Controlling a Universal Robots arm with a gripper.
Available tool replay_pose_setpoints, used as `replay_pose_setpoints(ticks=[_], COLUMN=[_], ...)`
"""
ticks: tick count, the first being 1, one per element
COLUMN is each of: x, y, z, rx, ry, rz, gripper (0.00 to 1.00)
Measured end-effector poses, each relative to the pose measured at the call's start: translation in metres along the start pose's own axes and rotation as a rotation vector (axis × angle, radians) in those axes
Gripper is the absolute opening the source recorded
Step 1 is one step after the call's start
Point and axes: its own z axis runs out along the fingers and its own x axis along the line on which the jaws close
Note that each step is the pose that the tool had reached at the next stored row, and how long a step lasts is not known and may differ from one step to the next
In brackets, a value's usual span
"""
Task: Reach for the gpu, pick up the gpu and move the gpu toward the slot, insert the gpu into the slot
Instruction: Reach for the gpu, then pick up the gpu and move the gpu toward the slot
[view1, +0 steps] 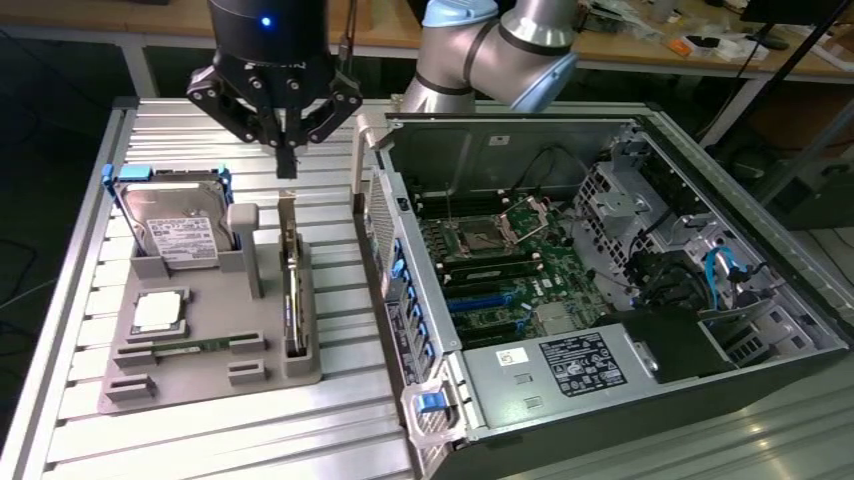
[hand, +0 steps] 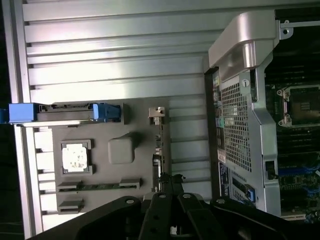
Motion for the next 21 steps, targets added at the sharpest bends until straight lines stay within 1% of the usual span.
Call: replay_pose_setpoints(ticks=[6, 21], x=[0.015, 0.016], y=[-0.0012, -0.0012], z=[-0.0004, -0.0004], rx=[0.0000, 0.0000], ry=[0.0001, 0.0000], rz=[0.000, 0.000], gripper=[0.11, 0.11])
